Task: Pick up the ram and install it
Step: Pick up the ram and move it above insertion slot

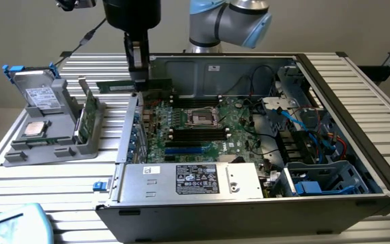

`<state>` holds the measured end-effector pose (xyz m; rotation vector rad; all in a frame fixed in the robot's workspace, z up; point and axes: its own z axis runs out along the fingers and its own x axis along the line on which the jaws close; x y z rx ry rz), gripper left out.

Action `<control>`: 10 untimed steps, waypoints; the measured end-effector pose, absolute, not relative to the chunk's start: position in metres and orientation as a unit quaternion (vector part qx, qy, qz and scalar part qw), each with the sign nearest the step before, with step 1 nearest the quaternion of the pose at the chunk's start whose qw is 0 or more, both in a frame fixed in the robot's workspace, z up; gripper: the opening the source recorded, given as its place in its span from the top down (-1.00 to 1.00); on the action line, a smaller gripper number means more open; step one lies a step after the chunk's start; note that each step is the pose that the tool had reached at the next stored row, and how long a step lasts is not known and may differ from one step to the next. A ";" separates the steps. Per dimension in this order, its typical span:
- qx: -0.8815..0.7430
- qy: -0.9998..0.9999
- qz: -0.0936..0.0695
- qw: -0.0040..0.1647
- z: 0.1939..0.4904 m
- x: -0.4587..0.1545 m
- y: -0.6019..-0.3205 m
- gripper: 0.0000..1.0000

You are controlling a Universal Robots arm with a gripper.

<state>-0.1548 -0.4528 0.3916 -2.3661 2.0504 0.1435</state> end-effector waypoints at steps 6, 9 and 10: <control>-0.754 0.656 0.046 0.010 0.392 -0.147 -0.453 0.72; -0.753 0.657 0.043 0.013 0.392 -0.144 -0.453 0.72; -0.752 0.657 0.042 0.014 0.392 -0.143 -0.453 0.72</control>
